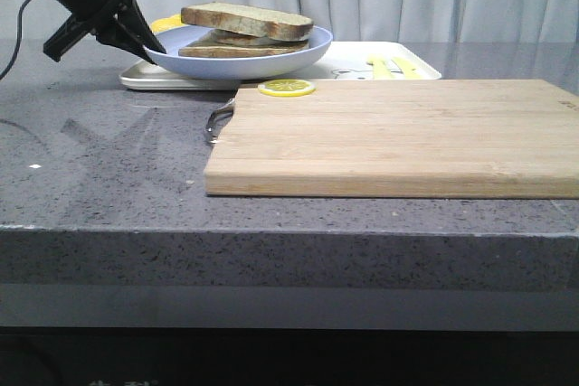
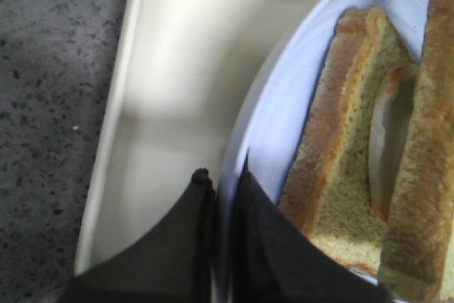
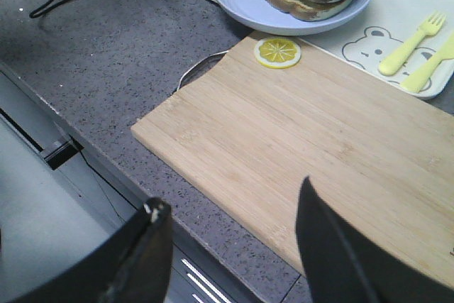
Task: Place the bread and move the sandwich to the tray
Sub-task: 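Slide the plate with the sandwich onto the white tray with the left gripper, then release the plate and raise the left gripper away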
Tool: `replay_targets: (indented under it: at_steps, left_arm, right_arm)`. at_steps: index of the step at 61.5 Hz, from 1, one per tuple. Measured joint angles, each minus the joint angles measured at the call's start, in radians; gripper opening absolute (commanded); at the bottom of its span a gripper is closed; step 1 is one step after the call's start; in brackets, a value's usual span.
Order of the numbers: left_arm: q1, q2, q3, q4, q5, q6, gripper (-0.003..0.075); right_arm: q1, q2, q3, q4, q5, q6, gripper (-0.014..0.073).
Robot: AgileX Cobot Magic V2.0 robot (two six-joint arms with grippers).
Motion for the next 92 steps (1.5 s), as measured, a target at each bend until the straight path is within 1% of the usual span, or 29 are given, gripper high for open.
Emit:
replay_targets:
  at_steps: [14, 19, 27, 33, 37, 42, 50, 57, 69, 75, 80, 85, 92]
  left_arm:
    - [0.000, 0.000, -0.004, 0.000, -0.004, -0.004, -0.0018]
    - [0.000, 0.000, -0.004, 0.000, -0.004, -0.004, 0.0000]
    - [0.000, 0.000, -0.004, -0.007, -0.005, -0.009, 0.0109]
    - [0.000, 0.000, -0.007, -0.022, -0.009, -0.013, 0.0235]
    - [0.000, 0.000, -0.008, -0.030, -0.010, -0.013, 0.0333]
    - [0.000, 0.000, -0.008, -0.032, -0.010, -0.013, 0.0391]
    - [0.000, -0.002, -0.017, -0.037, -0.010, -0.006, 0.0397]
    - [0.000, -0.030, -0.017, -0.030, -0.002, 0.039, 0.0397]
    - [0.002, -0.140, -0.019, 0.013, 0.008, 0.094, 0.0397]
    - [-0.004, -0.215, -0.019, 0.070, 0.027, 0.111, 0.0397]
    - [-0.028, -0.279, 0.002, 0.137, 0.029, 0.111, 0.0397]
    - [-0.074, -0.355, 0.059, 0.208, 0.006, 0.111, 0.0397]
    - [-0.157, -0.472, 0.191, 0.295, -0.054, 0.111, 0.0397]
  right_arm:
    - [0.000, 0.000, 0.000, 0.000, 0.000, 0.000, 0.0416]
    - [0.000, 0.000, 0.000, 0.000, 0.000, 0.000, 0.0416]
    - [0.000, 0.000, 0.000, 0.000, 0.000, 0.000, 0.0416]
    - [0.000, 0.000, 0.000, 0.000, 0.000, 0.000, 0.0416]
    - [0.000, 0.000, 0.000, 0.000, 0.000, 0.000, 0.0416]
    - [0.000, 0.000, 0.000, 0.000, 0.000, 0.000, 0.0416]
    - [0.000, 0.000, 0.000, 0.000, 0.000, 0.000, 0.0416]
    - [0.000, 0.000, 0.000, 0.000, 0.000, 0.000, 0.0416]
    - [0.000, 0.000, 0.000, 0.000, 0.000, 0.000, 0.0416]
    - [0.000, 0.000, 0.000, 0.000, 0.000, 0.000, 0.0416]
    - [0.000, 0.000, 0.000, 0.000, 0.000, 0.000, 0.0416]
    - [0.000, 0.000, 0.000, 0.000, 0.000, 0.000, 0.0416]
    - [0.000, 0.000, 0.000, 0.000, 0.000, 0.000, 0.0416]
